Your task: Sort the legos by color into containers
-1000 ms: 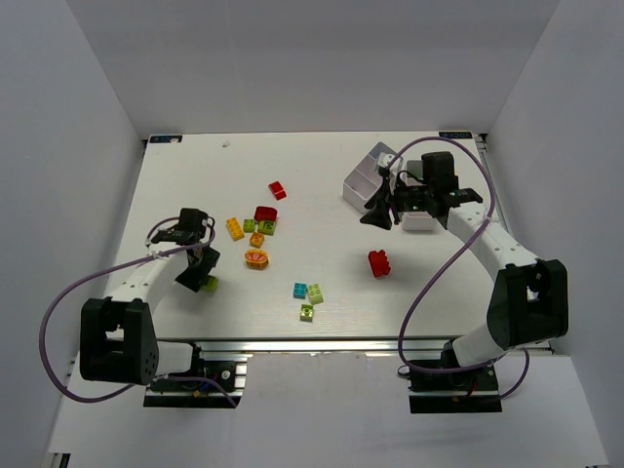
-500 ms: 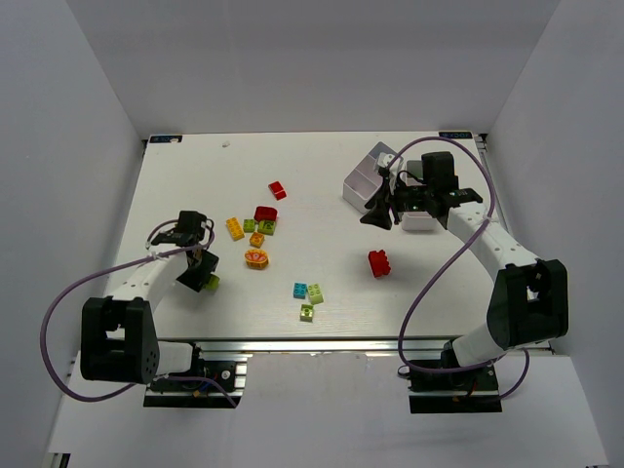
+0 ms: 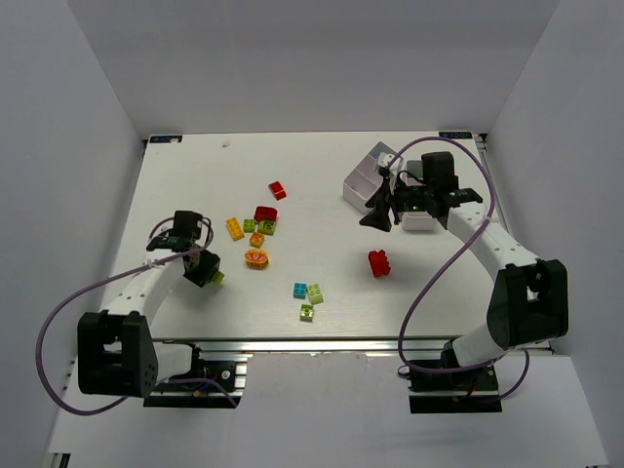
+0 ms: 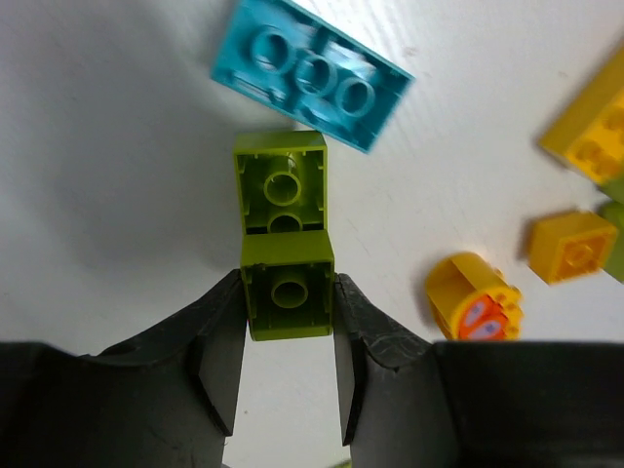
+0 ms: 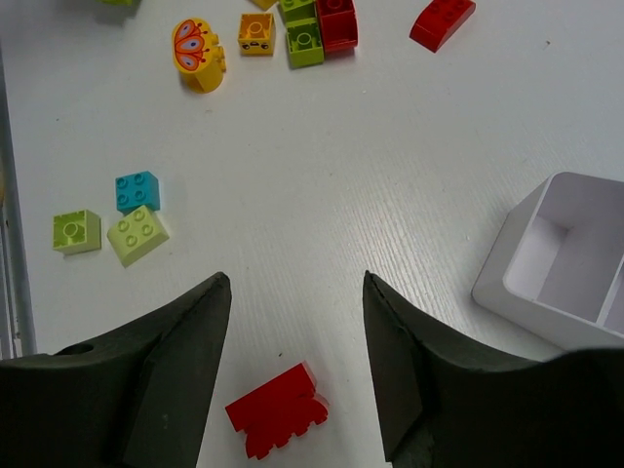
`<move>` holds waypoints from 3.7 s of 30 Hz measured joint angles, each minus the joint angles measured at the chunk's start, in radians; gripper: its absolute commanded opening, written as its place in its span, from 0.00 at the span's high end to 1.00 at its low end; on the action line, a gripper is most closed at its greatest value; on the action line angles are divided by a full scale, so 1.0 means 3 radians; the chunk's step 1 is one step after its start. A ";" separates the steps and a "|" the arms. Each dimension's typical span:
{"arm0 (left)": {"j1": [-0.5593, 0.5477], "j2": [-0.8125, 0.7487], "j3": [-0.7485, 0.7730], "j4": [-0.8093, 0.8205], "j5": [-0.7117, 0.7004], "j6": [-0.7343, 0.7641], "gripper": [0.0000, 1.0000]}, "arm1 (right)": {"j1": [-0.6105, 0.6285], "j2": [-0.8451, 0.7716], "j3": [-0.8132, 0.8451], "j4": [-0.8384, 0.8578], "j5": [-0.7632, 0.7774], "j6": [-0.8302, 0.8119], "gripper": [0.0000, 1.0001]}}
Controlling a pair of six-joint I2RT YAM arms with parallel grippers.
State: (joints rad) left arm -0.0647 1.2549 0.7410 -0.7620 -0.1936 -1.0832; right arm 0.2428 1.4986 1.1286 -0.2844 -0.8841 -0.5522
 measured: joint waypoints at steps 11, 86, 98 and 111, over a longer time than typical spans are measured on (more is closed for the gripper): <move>0.0001 -0.0886 -0.0272 0.0978 0.1129 0.0646 1.00 | 0.0000 0.0065 0.0317 0.0191 -0.0114 0.1115 0.11; -0.0926 -0.0559 -0.0993 0.5422 0.2776 0.0381 1.00 | 0.1043 0.0880 0.0338 0.3418 -0.0890 0.4987 1.00; -0.0947 -0.0726 -0.1016 0.5303 0.2724 0.0462 1.00 | 0.0744 0.0880 0.0337 0.3756 -0.1033 0.5172 1.00; -0.0947 -0.0769 -0.1022 0.4888 0.2590 0.0641 1.00 | 0.0081 0.0752 0.0595 0.2068 -0.0838 0.3465 1.00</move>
State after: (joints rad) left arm -0.3489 1.0241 0.4343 0.7044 0.5835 -0.8909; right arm 0.2672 1.7241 1.3071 0.3359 -1.1355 0.4873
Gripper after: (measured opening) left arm 0.463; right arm 0.414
